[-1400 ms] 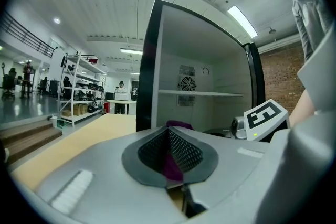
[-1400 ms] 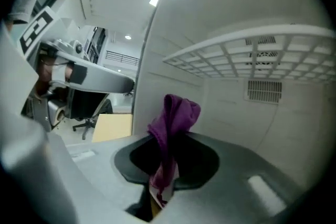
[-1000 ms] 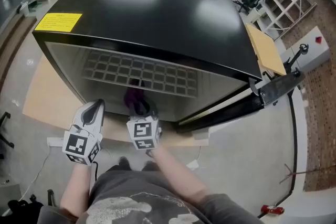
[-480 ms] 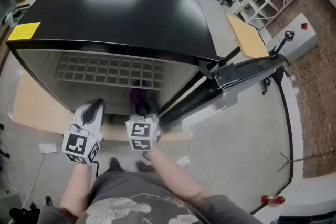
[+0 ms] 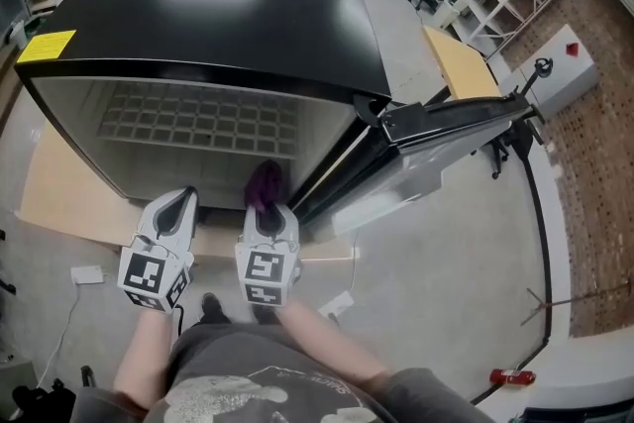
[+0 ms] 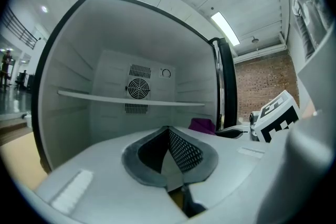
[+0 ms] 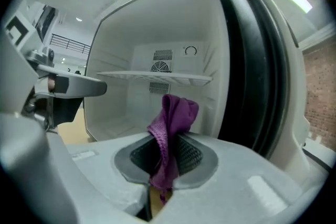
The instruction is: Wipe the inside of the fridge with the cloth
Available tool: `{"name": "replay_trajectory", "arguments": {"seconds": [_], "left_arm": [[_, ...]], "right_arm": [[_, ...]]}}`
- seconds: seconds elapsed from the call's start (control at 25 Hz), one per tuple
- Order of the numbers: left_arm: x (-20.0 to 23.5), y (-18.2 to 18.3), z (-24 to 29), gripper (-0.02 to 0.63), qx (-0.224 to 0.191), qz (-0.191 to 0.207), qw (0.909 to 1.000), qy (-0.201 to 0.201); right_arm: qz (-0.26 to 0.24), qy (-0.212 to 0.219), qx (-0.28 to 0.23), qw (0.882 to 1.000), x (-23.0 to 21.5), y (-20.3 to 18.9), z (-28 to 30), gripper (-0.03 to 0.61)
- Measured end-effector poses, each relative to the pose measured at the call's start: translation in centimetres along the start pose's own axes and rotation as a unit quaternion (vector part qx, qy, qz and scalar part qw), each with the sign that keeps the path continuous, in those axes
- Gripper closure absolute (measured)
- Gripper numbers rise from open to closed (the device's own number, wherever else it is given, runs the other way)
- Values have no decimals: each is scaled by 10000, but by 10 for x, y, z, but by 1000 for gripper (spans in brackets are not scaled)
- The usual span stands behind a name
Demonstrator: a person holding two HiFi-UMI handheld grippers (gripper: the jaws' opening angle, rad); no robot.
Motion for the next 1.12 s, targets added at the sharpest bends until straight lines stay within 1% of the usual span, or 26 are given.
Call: {"name": "replay_trajectory", "arguments": {"seconds": [0.2,0.32,0.44,0.56,0.64,0.68,0.76,0.84,0.96,1.04,1.12], "left_arm": [[-10,1,-9,595,-51,11,10000,3],[-6,9,-11,595,-96,8,9999,79],[-14,21,-20,595,-165,15,9993,324],[-31,21,-41,596,-245,12,9967,780],[-47,18,-60,596,-296,19,9931,1131],[-55,17,-68,597,-320,40,9909,1307],[-73,17,-80,597,-361,48,9855,1655],[-93,15,-89,597,-398,-15,9801,1944],[-117,14,-104,595,-402,-33,9756,2158],[-128,16,-113,595,-405,-38,9734,2254],[-135,18,-123,595,-418,-39,9713,2340]], "right_arm": [[-25,171,-140,9998,6,0,-13,538],[-81,399,-308,9987,13,9,-12,538],[-121,736,-517,9959,19,14,-15,538],[-182,1216,-753,9895,21,15,-29,538],[-184,1731,-1062,9790,20,20,-46,538],[-184,2043,-1320,9698,18,26,-57,538],[-313,2620,-1808,9475,11,38,-77,538],[-490,3058,-1944,9308,7,44,-93,538],[-507,3443,-1942,9172,8,45,-110,538],[-519,3572,-1950,9120,9,44,-119,538],[-503,3649,-1928,9095,10,43,-127,538]]}}
Point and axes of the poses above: the fingertips, and each gripper's own axes: z forward along the fingers, x to its left, y out of its top, the point moved 10 cm from there along -z, backward along the fingers, and after that the axes turned 5 degrees about -x, right-handed, at the moved point
